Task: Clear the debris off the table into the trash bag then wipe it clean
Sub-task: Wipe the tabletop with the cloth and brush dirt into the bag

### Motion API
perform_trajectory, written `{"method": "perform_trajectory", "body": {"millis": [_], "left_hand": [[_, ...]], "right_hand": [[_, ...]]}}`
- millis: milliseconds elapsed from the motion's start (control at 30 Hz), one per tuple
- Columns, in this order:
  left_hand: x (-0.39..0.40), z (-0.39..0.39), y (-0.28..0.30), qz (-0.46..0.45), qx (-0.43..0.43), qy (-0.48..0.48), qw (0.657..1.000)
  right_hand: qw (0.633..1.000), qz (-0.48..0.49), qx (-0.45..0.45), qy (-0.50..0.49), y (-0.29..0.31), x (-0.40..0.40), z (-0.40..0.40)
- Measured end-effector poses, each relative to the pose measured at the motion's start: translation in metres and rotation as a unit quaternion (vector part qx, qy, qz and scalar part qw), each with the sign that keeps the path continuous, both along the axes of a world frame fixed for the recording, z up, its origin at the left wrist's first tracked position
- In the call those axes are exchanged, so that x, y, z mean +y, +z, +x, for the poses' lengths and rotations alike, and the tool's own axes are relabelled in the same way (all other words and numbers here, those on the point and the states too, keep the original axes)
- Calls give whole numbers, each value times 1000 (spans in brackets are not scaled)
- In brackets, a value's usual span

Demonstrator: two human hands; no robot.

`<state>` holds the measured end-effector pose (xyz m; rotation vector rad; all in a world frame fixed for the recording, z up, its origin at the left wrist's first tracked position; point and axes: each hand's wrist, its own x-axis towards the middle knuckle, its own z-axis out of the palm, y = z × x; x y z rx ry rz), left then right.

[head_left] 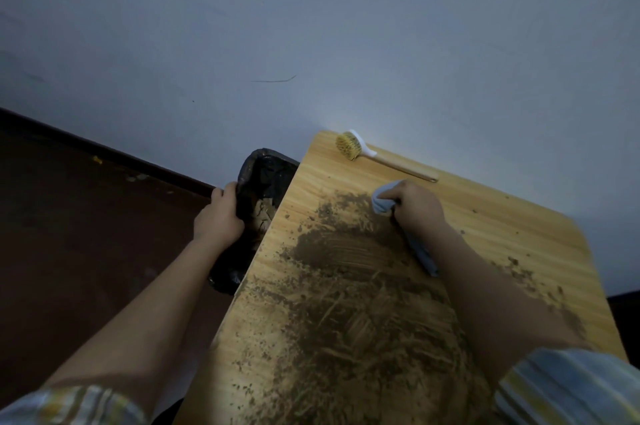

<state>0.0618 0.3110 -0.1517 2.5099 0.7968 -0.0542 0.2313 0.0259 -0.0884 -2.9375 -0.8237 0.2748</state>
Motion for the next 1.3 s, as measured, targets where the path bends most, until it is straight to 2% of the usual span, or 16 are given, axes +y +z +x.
{"method": "perform_trajectory", "body": {"millis": [267,500,600,733,833,1033,1300], "left_hand": [[0,-1,6,1,3,-2,1000],[-2,-3,7,1,21,-3,1000],[0,-3,8,7,19,-2,1000],[2,-3,8,17,16,-4,1000],[5,-3,7,17,10,1,1000],[7,-5,9,10,1,1,1000],[8,-12,12,11,5,4,1000]], "right_hand": [[992,-4,-46,113,-1,68,-11],[973,51,-10,224,14,98,-10],[976,99,-37,188,25,88,5],[990,29,-7,137,23,77,16],[989,11,27,143,13,79,9],[978,67,-4,200,10,109,-12],[976,29,-24,213,14,152,-31]]}}
